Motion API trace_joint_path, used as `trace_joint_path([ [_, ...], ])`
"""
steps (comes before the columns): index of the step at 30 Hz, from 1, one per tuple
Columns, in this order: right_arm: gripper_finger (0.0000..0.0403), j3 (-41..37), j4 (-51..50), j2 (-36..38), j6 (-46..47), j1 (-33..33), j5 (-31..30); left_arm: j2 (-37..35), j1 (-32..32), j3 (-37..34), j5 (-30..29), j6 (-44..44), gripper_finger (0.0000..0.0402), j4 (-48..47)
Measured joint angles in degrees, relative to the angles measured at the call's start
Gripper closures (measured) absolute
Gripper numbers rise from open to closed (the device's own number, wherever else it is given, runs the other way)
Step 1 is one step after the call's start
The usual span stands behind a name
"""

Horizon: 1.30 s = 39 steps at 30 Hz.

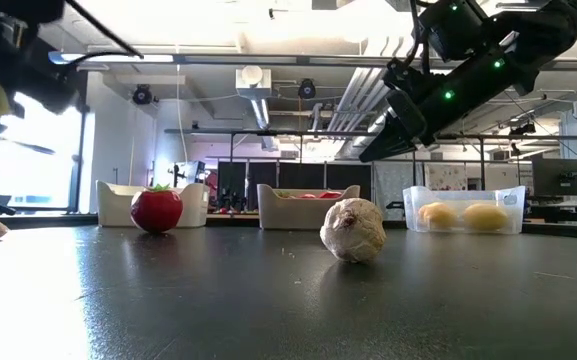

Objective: Sort produce into baskets
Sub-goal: Put the left garlic into the white bin

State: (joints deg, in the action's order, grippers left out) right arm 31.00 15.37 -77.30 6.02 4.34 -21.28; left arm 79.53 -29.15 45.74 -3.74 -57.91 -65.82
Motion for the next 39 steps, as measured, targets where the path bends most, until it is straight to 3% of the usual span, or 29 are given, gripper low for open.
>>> trace_joint_path([
  [10, 0.0396, 0.00, -0.11, 0.00, 0.61, 0.00, -0.11, 5.88, 0.79, 0.00, 0.08, 2.54, 0.0173, 0.15],
  [26, 0.0396, 0.00, -1.22, 0.00, 1.49, 0.00, -0.09, 5.97, 2.93, -0.02, 0.57, 6.33, 0.0293, -0.31],
  [39, 0.0396, 0.00, -1.56, 0.00, 1.64, 0.00, -0.01, 1.57, 5.70, 3.03, 0.51, 10.24, 0.0304, -4.30],
])
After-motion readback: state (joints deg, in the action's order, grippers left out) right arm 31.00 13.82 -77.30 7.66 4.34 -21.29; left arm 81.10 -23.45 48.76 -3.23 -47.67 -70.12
